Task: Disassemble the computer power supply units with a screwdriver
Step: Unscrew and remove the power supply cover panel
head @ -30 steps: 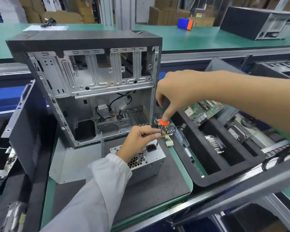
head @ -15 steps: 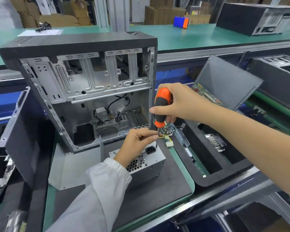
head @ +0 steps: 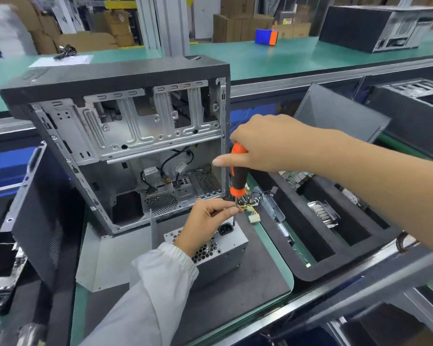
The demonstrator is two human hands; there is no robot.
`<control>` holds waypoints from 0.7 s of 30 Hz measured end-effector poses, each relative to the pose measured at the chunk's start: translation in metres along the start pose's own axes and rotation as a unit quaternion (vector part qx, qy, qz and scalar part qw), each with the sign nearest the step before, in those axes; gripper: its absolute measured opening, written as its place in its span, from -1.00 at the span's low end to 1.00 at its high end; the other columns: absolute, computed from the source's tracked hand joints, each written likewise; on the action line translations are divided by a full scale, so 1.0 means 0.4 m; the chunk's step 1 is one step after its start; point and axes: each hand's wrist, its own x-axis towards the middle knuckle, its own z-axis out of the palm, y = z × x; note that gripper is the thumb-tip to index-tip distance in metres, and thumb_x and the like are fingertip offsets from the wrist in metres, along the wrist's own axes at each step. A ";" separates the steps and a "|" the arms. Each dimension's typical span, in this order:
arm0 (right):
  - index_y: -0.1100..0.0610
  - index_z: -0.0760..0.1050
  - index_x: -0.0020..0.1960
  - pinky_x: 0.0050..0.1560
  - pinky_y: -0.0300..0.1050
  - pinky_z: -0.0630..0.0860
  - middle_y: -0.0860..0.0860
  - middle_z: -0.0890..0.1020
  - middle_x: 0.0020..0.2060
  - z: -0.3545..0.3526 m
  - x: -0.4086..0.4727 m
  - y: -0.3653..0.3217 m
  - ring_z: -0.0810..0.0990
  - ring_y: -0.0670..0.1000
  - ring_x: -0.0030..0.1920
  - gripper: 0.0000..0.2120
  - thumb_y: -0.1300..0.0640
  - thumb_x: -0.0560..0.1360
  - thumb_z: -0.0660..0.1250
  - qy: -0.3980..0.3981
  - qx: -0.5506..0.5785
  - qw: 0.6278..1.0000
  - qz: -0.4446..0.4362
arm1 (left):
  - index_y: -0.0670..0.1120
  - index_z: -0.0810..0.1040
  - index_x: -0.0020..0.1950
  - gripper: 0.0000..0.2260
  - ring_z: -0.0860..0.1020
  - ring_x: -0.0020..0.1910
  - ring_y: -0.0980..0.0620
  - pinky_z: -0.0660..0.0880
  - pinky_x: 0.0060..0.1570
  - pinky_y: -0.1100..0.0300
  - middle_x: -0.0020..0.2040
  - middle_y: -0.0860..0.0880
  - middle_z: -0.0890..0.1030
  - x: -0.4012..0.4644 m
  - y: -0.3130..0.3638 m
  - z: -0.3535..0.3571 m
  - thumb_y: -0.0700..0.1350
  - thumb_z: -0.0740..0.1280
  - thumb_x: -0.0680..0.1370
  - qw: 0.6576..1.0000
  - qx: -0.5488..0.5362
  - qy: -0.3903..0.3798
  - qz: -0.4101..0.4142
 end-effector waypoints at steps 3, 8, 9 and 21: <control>0.09 0.29 -0.23 -0.39 -0.09 0.28 0.03 0.44 -0.36 -0.005 0.015 -0.007 0.41 0.01 -0.36 -0.54 -0.27 0.58 0.02 -0.044 -0.004 0.999 -0.017 | 0.08 0.71 -0.07 -0.81 0.63 -0.09 0.10 0.53 -0.04 0.30 -0.11 0.05 0.72 -0.001 0.002 -0.003 -0.21 0.40 0.54 1.000 -0.008 -0.008 -0.012; 0.07 0.32 0.02 -0.39 -0.14 0.24 -0.07 0.42 -0.34 -0.026 0.010 0.007 0.39 -0.09 -0.34 -0.71 -0.16 0.61 0.10 -0.123 0.038 0.989 -0.077 | 0.12 0.70 0.07 -0.81 0.62 -0.05 -0.04 0.47 0.09 0.20 -0.03 0.00 0.71 -0.001 0.003 -0.005 -0.14 0.38 0.55 0.998 -0.046 -0.033 -0.025; 0.04 0.30 0.05 -0.37 -0.13 0.25 -0.08 0.41 -0.32 -0.029 0.010 0.003 0.39 -0.09 -0.32 -0.77 -0.13 0.61 0.12 -0.134 0.040 0.986 -0.095 | 0.15 0.71 0.05 -0.82 0.55 -0.10 -0.04 0.43 0.07 0.12 -0.07 -0.08 0.69 -0.001 0.003 -0.005 -0.09 0.38 0.54 0.998 -0.046 -0.033 -0.027; 0.12 0.37 -0.13 -0.40 -0.13 0.42 0.05 0.56 -0.44 -0.038 0.020 -0.026 0.58 0.05 -0.46 -0.40 -0.42 0.49 -0.02 -0.093 -0.057 0.994 -0.007 | 0.07 0.73 -0.08 -0.88 0.42 -0.26 -0.01 0.41 -0.13 0.13 -0.22 -0.30 0.62 0.005 -0.019 -0.004 0.03 0.41 0.50 0.999 -0.022 -0.029 -0.016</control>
